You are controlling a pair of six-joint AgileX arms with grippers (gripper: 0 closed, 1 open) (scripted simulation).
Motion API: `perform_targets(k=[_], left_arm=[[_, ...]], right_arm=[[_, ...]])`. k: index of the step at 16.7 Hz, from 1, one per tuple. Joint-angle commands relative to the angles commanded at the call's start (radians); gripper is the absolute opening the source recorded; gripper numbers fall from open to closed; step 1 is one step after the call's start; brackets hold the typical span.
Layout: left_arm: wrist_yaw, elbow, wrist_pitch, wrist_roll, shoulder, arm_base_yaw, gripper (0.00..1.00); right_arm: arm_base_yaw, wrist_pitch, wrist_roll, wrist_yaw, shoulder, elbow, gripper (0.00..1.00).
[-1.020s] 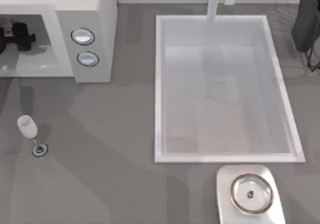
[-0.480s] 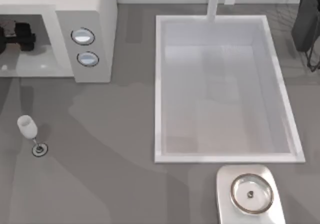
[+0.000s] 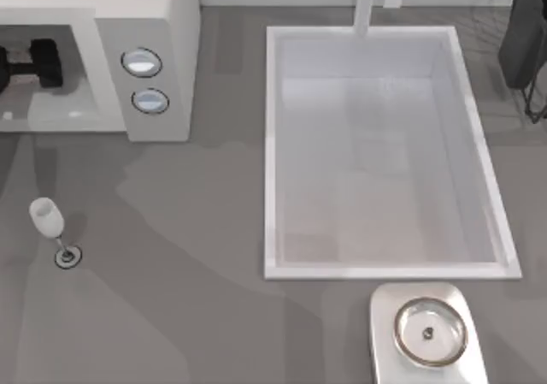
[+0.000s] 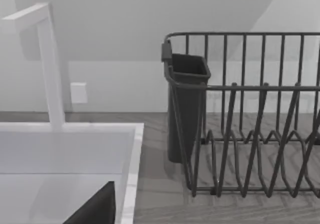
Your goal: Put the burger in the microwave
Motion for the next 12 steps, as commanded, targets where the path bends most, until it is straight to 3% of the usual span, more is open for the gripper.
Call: perform_targets(k=[5,12], left_arm=[[0.016,-0.109,0.055,0.009,-0.071,0.021,1.00],[0.082,-0.564,0.259,0.042,-0.291,0.092,1.00]], right_arm=[[0.000,0.000,0.000,0.000,0.000,0.000,1.00],[0.000,0.000,0.000,0.000,0.000,0.000,1.00]])
